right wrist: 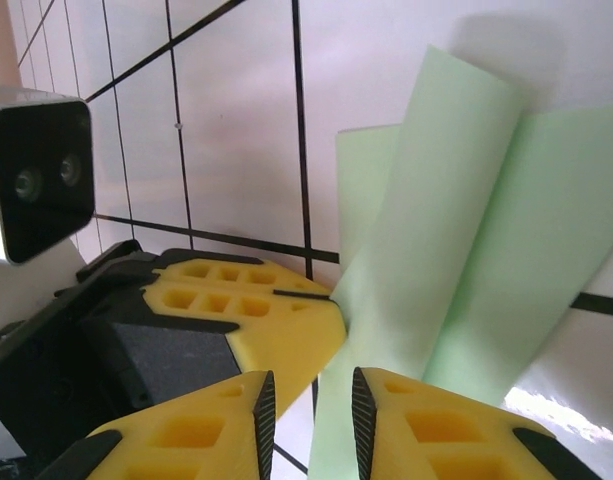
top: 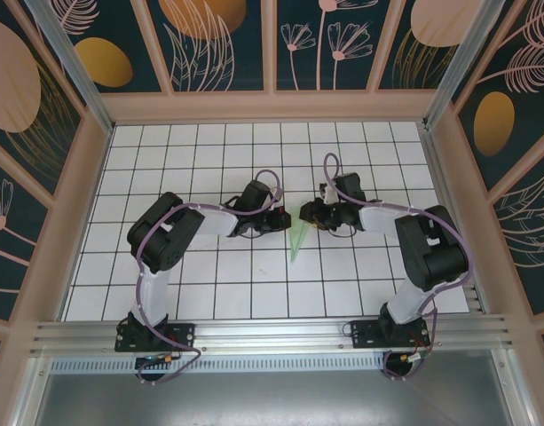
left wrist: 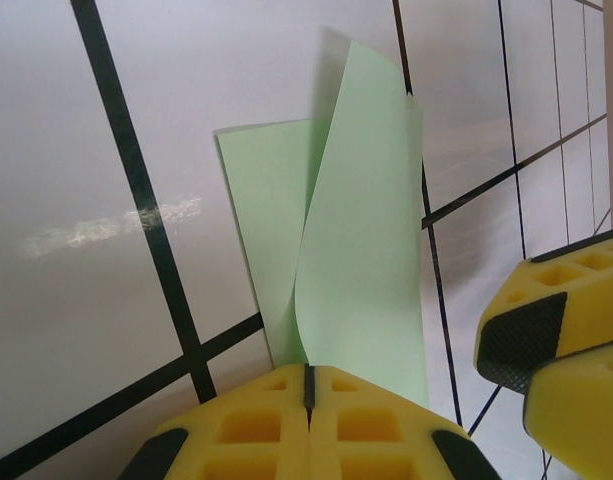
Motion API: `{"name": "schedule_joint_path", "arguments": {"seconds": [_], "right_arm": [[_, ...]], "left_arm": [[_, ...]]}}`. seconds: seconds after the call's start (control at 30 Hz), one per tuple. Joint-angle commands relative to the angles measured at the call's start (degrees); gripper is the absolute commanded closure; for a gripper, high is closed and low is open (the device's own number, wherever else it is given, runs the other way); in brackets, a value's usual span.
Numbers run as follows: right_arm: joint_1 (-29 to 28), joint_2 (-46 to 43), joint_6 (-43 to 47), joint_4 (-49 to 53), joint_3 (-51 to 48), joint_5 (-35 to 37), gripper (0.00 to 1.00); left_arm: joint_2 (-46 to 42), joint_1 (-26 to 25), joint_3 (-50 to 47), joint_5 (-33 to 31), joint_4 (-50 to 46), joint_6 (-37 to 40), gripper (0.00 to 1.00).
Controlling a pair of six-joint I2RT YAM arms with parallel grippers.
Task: Fold a paper plane with a square sheet of paper (fold left side to right side)
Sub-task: Fold the wing for the fifth time at the center of the table.
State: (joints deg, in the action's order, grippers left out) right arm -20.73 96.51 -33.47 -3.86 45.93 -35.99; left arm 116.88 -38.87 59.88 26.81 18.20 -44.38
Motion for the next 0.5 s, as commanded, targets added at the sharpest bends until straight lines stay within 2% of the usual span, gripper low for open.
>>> {"name": "schedule_joint_path", "arguments": {"seconds": [0.0,0.47], "right_arm": [[-0.5,1.6,-0.8,-1.2,2.2,0.6,0.70],[-1.0,4.7,0.2,1.6,3.7,3.1,0.71]], "left_arm": [[2.2,0.4,1.2,0.4,-1.0,1.7,0.96],[2.8,0.5,1.8,0.2,-1.5,1.6,0.95]]}}
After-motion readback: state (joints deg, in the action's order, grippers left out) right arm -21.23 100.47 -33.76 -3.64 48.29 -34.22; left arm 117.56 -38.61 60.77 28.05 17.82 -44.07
